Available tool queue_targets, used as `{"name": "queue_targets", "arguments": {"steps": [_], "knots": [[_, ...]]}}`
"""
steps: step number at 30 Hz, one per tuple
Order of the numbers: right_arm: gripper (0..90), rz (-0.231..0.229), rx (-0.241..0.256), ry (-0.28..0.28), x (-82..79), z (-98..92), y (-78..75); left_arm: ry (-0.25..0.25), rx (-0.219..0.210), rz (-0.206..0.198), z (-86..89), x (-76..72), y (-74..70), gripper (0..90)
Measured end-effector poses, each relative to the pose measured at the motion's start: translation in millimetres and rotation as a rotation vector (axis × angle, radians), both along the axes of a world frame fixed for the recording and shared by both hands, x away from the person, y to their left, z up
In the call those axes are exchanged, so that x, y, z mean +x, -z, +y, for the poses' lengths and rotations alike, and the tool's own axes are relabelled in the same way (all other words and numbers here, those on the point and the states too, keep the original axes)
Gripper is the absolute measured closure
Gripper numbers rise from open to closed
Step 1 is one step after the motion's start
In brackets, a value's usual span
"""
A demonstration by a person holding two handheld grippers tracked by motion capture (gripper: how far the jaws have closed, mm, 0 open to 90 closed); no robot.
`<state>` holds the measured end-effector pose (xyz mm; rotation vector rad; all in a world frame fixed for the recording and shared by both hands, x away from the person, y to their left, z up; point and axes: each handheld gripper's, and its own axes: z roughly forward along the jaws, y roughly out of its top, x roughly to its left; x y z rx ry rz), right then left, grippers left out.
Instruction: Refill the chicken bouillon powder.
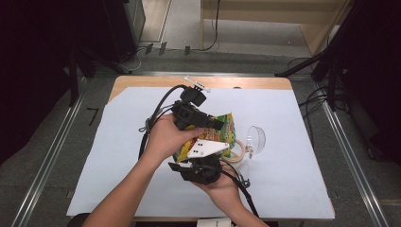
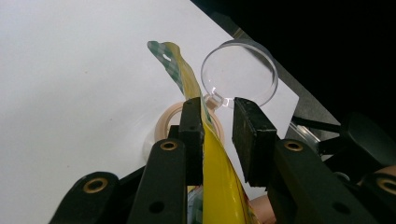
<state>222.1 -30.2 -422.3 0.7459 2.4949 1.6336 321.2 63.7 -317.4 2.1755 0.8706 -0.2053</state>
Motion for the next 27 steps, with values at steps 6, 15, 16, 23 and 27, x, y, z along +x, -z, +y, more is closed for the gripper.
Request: {"name": "queue_targets", "arguments": {"steps": [6,15,16,23,27], "knots": [[70.9,-0.001,-0.005,0.002,1.4,-0.2,-0.3,0.005,-0.007,0.014,0.0,3.7,0.9,74.0],[70.9,-0.002,-0.015,0.004,1.9,-0.9,-1.3,0.006,-0.009,0.019,-0.8,5.8,1.4,73.7],[70.9,-0.002,-0.014,0.003,1.9,-0.8,-1.4,0.004,-0.010,0.019,-0.8,5.6,1.3,73.7],[70.9,-0.014,-0.020,0.007,1.5,-1.2,-2.4,0.006,-0.010,0.016,-1.2,5.1,0.6,73.5],[70.9,-0.008,-0.021,0.004,1.2,-1.3,-1.6,0.009,-0.009,0.017,-1.3,4.9,1.8,73.4]]}}
